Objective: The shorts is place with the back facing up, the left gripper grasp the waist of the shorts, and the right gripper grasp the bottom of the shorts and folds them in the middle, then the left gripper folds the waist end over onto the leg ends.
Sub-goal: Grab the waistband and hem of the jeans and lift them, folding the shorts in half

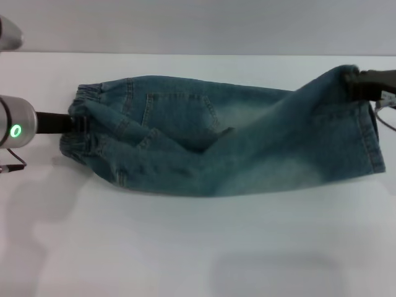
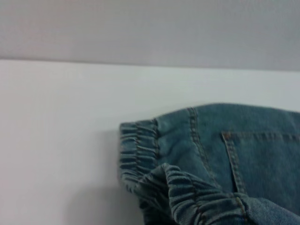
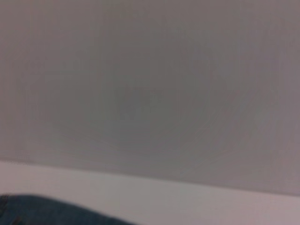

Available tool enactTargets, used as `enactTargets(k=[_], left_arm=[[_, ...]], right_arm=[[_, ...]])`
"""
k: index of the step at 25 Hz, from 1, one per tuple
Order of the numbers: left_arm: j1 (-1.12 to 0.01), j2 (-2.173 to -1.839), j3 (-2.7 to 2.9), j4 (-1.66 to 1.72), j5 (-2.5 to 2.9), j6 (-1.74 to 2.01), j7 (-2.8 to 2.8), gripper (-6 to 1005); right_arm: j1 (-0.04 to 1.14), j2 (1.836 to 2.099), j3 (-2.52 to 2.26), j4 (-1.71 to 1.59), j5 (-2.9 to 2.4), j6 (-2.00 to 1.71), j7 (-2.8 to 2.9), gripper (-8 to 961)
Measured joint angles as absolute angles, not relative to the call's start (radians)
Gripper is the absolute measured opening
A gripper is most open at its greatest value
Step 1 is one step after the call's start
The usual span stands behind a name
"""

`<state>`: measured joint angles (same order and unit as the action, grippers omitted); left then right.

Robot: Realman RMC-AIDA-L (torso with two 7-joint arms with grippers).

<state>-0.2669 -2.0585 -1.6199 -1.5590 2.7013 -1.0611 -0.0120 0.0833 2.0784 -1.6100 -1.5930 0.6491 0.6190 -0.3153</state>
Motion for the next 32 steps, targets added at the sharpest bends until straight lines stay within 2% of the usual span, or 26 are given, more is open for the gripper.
enactTargets(k=[16, 32], left_arm=[[-0.22, -2.056, -1.629, -1.639, 2.701, -1.048, -0.009, 174], [-0.256, -2.056, -1.64, -1.632, 2.701, -0.994, 0.003, 196]], right_arm=[[0.022, 2.08, -1.597, -1.509, 0.646, 0.4, -0.316, 17], [0.0, 2.083, -1.626, -1.45, 0.647, 0.288, -0.316, 27]])
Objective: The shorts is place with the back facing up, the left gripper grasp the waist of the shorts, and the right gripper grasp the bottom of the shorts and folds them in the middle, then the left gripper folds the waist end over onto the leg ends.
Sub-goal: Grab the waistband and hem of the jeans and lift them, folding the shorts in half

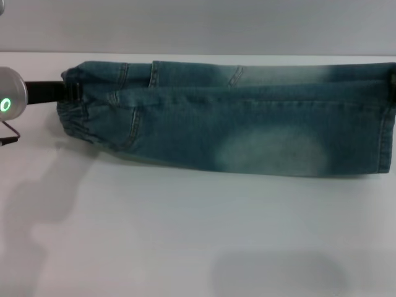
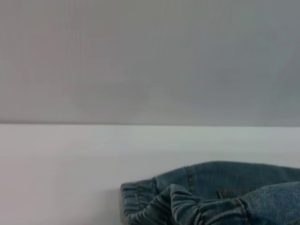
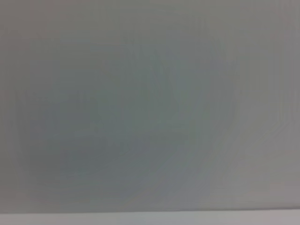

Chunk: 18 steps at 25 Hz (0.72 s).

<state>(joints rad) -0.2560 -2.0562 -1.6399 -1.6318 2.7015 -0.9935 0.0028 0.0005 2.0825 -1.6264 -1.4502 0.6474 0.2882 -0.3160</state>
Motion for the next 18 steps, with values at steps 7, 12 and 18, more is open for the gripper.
enactTargets(k=[7, 12, 18], left_arm=[[-0.295, -2.057, -1.637, -1.586, 2.701, -0.938, 0.005, 206], [-0.318, -2.057, -1.635, -1.549, 2.701, -0.897, 0.006, 213], [-0.341, -2.058, -1.632, -1.51, 2.701, -0.857, 0.006, 222]], right_arm=[[0.002, 2.081, -1.628, -1.435, 0.647, 0.22, -0.309, 32], [0.009, 2.08, -1.627, -1.421, 0.647, 0.177, -0.308, 35], [0.027, 2.078, -1.62, -1.406, 0.647, 0.171, -0.307, 39]])
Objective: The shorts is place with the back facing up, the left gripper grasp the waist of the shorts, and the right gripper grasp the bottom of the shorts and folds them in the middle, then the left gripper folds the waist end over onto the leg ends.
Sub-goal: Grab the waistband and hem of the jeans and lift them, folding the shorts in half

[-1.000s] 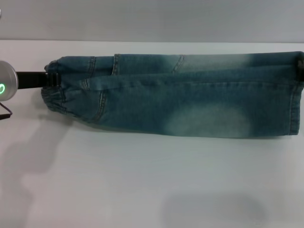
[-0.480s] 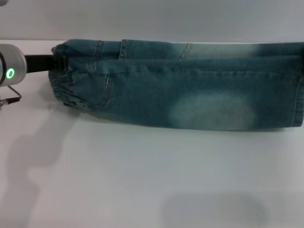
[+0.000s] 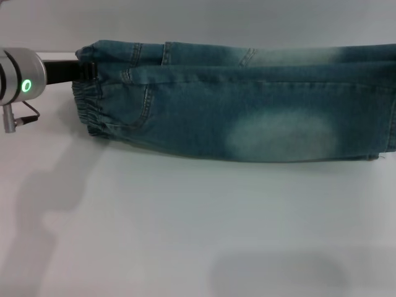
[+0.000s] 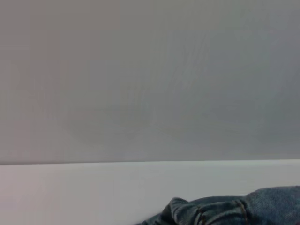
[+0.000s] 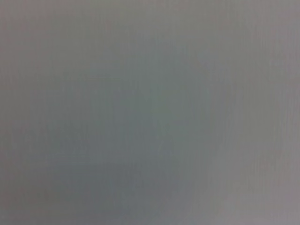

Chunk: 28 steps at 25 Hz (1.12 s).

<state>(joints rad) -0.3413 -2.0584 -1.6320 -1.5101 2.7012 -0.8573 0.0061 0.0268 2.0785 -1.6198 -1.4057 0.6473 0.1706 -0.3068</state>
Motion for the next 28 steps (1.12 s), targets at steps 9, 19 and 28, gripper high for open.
enactTargets(k=[9, 19, 28], left_arm=[[-0.366, -2.06, -1.626, -1.464, 2.699, -0.803, 0.006, 234], [-0.359, -2.06, -1.514, -1.288, 2.651, -0.404, 0.07, 248], [-0.391, -2.059, -1.476, -1.202, 2.65, -0.299, 0.071, 365]], right_arm=[[0.035, 2.077, -1.617, -1.369, 0.645, 0.129, -0.306, 45], [0.111, 2.072, -1.62, -1.165, 0.638, -0.08, -0.312, 51], [0.142, 2.071, -1.635, -1.101, 0.611, -0.142, -0.315, 260]])
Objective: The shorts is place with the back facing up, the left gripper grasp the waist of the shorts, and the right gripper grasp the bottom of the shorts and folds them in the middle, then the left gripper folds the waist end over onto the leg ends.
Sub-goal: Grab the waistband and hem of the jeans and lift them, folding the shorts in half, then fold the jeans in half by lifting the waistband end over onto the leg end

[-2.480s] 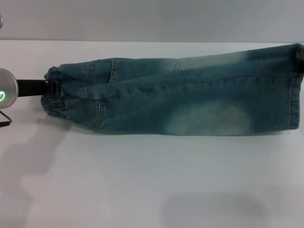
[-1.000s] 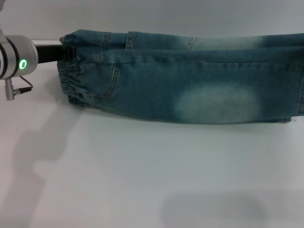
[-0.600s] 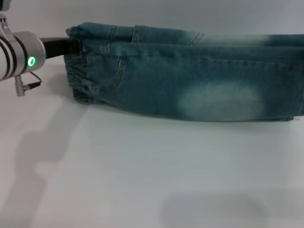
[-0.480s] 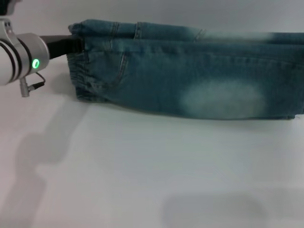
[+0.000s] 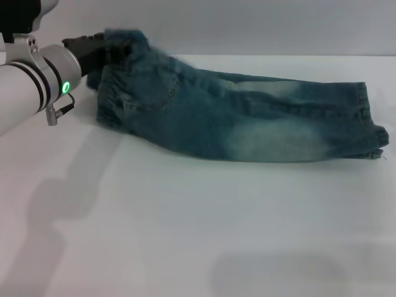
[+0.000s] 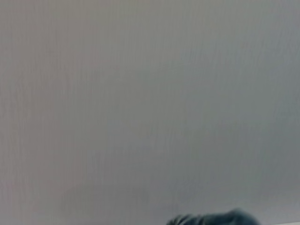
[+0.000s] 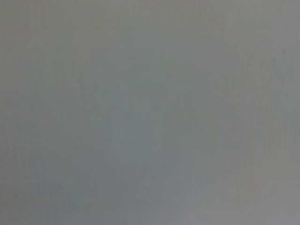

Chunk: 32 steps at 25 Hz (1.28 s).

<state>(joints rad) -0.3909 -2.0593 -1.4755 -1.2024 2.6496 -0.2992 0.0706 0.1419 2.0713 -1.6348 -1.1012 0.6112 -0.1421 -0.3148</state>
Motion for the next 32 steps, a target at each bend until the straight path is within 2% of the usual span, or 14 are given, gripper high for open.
enactTargets(k=[5, 11, 17, 32], left_arm=[[-0.393, -2.059, -1.479, -1.191, 2.651, -0.299, 0.071, 475], [-0.392, -2.059, -1.482, -1.185, 2.654, -0.295, 0.071, 717], [-0.379, -2.057, -1.5, -1.192, 2.66, -0.348, 0.071, 847], [-0.345, -2.057, -1.6, -1.265, 2.688, -0.687, 0.069, 848]], right_arm=[[0.132, 2.073, -1.705, -1.103, 0.608, -0.167, -0.315, 480], [0.129, 2.075, -1.751, -1.1, 0.573, -0.185, -0.315, 480], [0.123, 2.077, -1.812, -1.076, 0.565, -0.3, -0.31, 480], [0.127, 2.077, -1.863, -1.071, 0.568, -0.324, -0.305, 480]])
